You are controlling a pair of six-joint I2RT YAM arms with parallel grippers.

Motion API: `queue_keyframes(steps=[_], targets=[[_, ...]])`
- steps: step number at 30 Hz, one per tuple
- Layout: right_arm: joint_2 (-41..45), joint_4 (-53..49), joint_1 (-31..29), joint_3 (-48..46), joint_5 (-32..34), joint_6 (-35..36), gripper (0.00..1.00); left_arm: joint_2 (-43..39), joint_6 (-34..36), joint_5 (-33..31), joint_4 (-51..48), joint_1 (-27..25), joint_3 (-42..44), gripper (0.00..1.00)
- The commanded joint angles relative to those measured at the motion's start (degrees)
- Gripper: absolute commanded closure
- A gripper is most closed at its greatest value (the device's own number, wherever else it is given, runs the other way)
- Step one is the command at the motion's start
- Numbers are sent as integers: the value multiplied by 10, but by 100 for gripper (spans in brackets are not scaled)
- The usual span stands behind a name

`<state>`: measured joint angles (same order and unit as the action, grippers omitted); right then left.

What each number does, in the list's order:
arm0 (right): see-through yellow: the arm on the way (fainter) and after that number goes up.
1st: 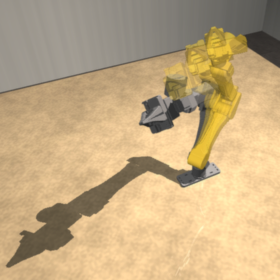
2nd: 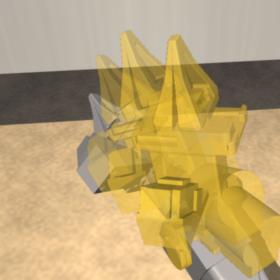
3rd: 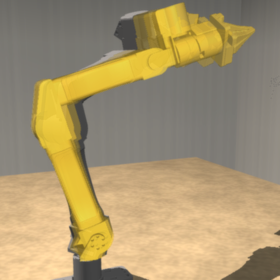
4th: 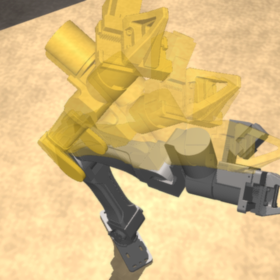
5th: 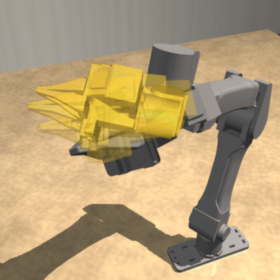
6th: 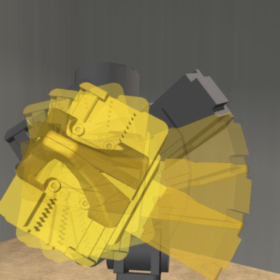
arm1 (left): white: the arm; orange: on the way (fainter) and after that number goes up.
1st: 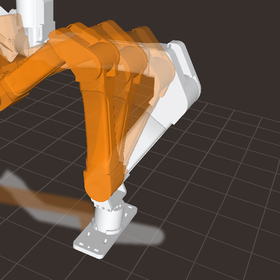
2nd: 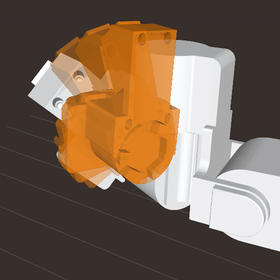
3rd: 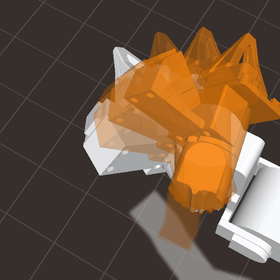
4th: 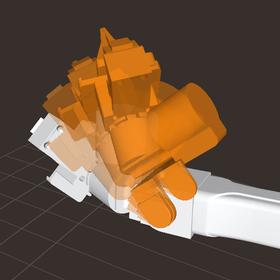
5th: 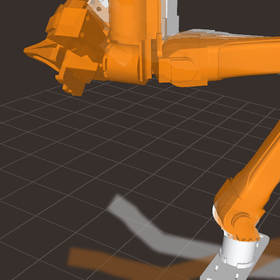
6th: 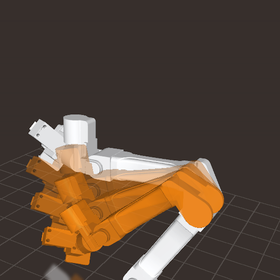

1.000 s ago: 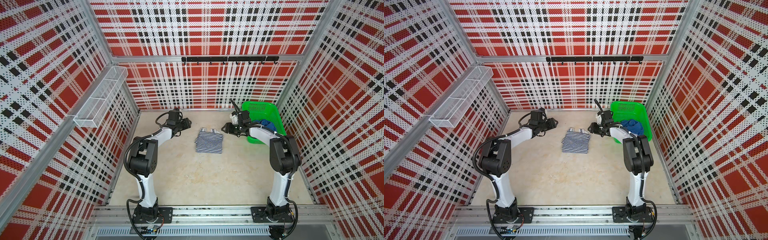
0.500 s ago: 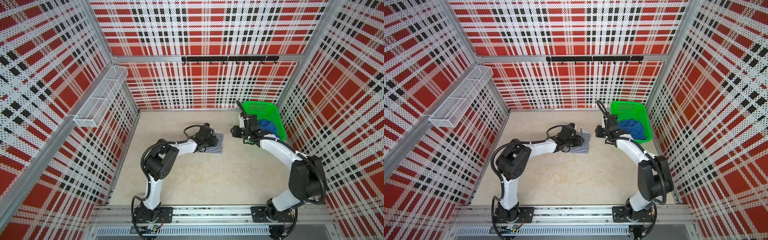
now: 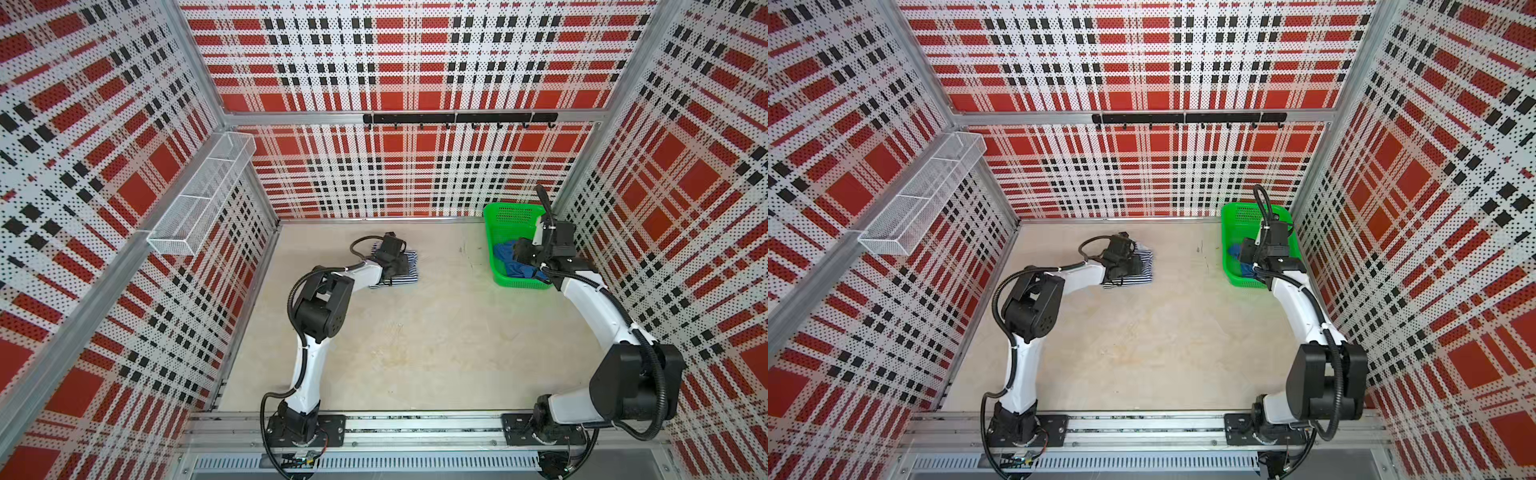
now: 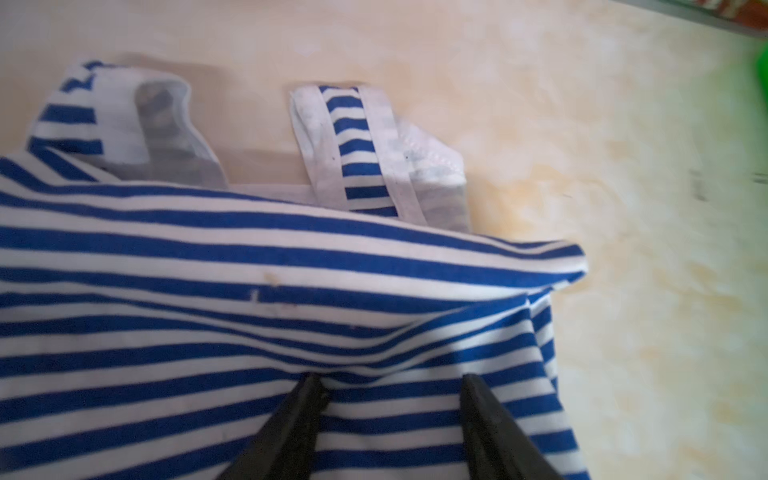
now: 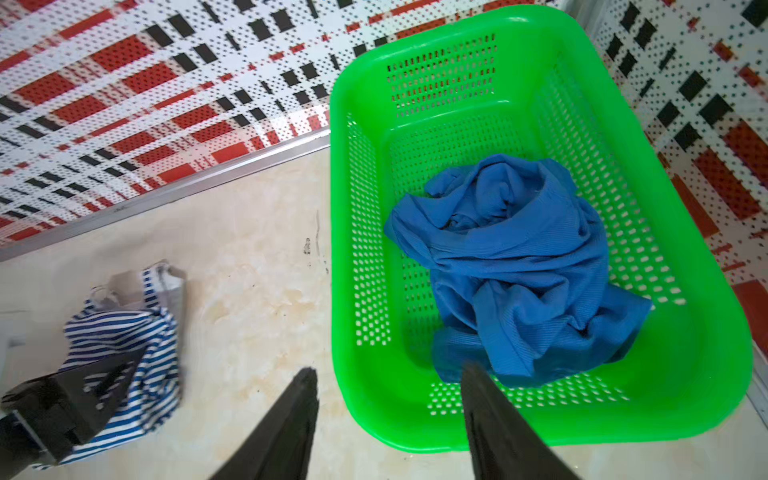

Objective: Fold and stack the tank tops

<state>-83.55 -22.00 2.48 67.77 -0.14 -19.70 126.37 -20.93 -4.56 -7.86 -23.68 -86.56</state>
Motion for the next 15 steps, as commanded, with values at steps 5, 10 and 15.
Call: queue_keyframes(steps=[5, 10, 15], targets=[[-108, -12, 45, 50, 21, 2, 41, -6, 182, -120, -116, 118, 15, 40], [-169, -30, 71, 93, 50, -3, 34, 10, 225, -100, -117, 213, -17, 40], [-212, -32, 81, 113, 56, 2, 22, 35, 289, -85, -116, 252, -56, 36]])
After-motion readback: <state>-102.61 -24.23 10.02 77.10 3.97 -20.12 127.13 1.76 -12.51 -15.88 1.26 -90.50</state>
